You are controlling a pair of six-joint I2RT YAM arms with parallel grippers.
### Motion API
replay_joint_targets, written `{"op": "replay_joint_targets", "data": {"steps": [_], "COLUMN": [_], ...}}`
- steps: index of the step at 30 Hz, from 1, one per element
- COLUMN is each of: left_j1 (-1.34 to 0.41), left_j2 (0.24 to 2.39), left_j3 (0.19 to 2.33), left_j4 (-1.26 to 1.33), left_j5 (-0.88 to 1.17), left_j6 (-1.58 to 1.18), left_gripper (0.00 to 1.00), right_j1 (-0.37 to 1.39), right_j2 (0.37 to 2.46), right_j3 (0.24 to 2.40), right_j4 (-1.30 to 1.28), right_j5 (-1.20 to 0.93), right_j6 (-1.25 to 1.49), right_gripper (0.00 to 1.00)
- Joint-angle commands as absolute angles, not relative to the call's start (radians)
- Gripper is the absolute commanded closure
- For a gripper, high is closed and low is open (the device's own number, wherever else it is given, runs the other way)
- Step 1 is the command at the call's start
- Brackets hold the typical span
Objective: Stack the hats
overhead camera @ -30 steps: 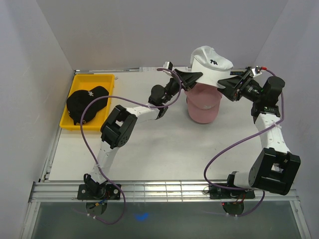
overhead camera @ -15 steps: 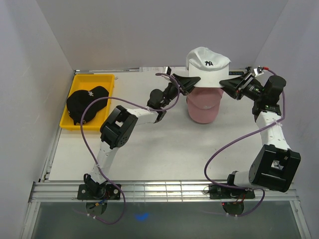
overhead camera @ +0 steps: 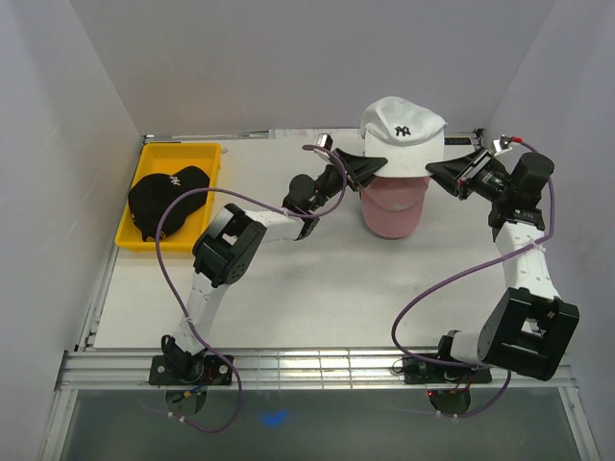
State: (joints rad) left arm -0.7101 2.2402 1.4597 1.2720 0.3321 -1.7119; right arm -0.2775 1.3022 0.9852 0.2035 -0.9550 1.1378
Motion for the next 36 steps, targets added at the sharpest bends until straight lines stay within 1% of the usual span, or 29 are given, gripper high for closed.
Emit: {"op": "replay_joint_targets", "data": {"steps": [1, 2, 6, 12, 15, 24, 31, 36], "left_j1": [-0.722, -0.723, -0.724, -0.718, -0.709, -0.698, -0.706, -0.710], "left_j2": [2.158, 2.163, 2.189, 2.240, 2.253, 2.252, 2.290, 2.316], "left_j3": [1.437, 1.440, 1.500, 1.698, 1.761, 1.741, 1.729, 1.729], "left_j4": [1.258, 1.256, 1.220, 1.094, 1.054, 1.037, 1.088, 1.112], "left_j5": [0.417, 0.428, 0.459, 0.509, 0.523, 0.545, 0.554, 0.569], "left_j6": [-1.700, -1.700, -1.703, -1.678, -1.674, -1.684, -1.718, -1.730], "left_gripper": [1.00, 1.00, 1.00, 1.00, 1.00, 1.00, 1.00, 1.00], "right_j1": [-0.294, -0.298, -0.302, -0.302, -0.301, -0.321, -0.334, -0.333], "right_j2": [1.267, 1.264, 1.270, 1.325, 1.345, 1.376, 1.365, 1.342], "right_j3": [0.968, 0.954, 0.968, 1.121, 1.172, 1.198, 1.155, 1.085], "right_j4": [0.212, 0.210, 0.213, 0.201, 0.206, 0.215, 0.241, 0.276], "right_j5": [-0.927, -0.925, -0.922, -0.939, -0.939, -0.934, -0.937, -0.930], "right_j6": [1.060, 1.054, 1.043, 1.066, 1.075, 1.059, 1.031, 1.032], "right_gripper": [0.85, 0.87, 0.89, 0.91, 0.92, 0.92, 0.92, 0.92]}}
